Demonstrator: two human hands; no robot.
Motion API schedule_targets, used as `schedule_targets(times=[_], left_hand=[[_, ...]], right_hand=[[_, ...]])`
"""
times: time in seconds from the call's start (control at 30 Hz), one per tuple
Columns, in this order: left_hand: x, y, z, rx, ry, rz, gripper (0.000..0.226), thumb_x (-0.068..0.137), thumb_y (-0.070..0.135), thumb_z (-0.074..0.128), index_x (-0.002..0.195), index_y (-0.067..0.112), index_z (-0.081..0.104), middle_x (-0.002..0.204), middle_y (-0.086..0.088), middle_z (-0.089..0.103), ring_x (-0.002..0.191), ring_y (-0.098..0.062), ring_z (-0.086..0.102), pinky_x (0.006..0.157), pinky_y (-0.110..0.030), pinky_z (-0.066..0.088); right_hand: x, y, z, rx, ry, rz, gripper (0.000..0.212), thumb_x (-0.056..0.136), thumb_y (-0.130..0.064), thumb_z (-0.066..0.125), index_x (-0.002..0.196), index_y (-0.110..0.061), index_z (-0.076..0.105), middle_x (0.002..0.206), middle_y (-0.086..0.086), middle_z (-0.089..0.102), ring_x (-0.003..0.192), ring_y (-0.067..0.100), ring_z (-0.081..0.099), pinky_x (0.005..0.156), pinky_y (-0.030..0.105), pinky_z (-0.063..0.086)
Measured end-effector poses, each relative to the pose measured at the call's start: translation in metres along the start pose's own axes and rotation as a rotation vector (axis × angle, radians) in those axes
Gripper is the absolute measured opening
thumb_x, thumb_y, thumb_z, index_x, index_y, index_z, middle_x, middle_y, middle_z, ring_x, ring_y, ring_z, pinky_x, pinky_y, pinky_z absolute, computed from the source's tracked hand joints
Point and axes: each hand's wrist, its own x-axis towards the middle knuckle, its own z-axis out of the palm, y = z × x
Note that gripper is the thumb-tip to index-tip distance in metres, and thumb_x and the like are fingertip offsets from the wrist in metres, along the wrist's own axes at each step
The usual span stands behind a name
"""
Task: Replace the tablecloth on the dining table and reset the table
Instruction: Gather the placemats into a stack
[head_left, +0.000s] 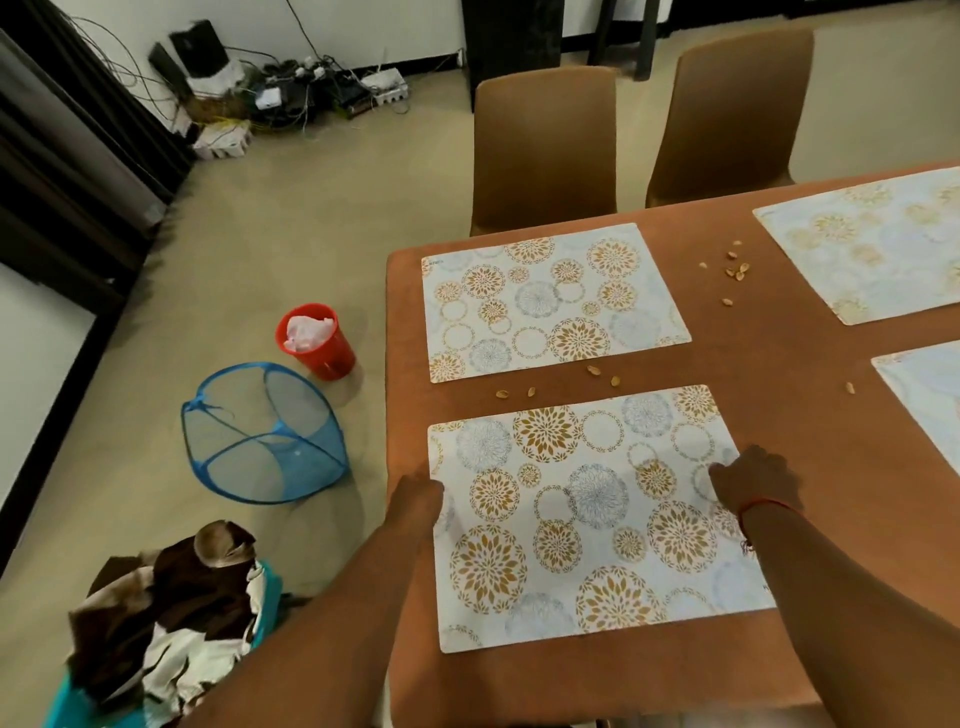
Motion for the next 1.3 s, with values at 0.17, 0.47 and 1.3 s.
schedule_targets(times=[0.17, 0.47, 1.3], left_hand=[[-0.016, 0.006, 0.002, -0.01, 0.03, -0.006, 0.033, 0.068, 0.005, 0.05, 0.092, 0.003, 0.072, 0.097, -0.02, 0.073, 0.086, -0.039, 0.071, 0.072, -0.045, 0.059], [-0.062, 0.018, 0.003, -0.23, 0.041, -0.012, 0.022, 0.097, 0.008, 0.045, 0.097, 0.005, 0.067, 0.082, -0.01, 0.07, 0.068, -0.023, 0.066, 0.057, -0.026, 0.049], [-0.099, 0.073, -0.043, -0.131, -0.125, 0.7, 0.032, 0.1, 0.001, 0.05, 0.125, 0.018, 0.059, 0.123, -0.001, 0.065, 0.112, -0.02, 0.06, 0.107, -0.04, 0.044]], right_hand=[[0.009, 0.002, 0.004, 0.067, 0.0, 0.035, 0.061, 0.092, -0.033, 0.058, 0.139, -0.001, 0.036, 0.14, 0.027, 0.037, 0.125, 0.052, 0.041, 0.101, 0.054, 0.039], [0.021, 0.01, 0.0, 0.299, -0.024, 0.076, 0.065, 0.092, -0.03, 0.06, 0.141, 0.004, 0.035, 0.136, 0.03, 0.049, 0.122, 0.047, 0.049, 0.101, 0.051, 0.042], [-0.159, 0.069, -0.044, 0.769, 0.14, 0.0, 0.03, 0.101, -0.034, 0.054, 0.104, -0.006, 0.063, 0.103, 0.019, 0.066, 0.078, 0.024, 0.057, 0.069, 0.03, 0.044]])
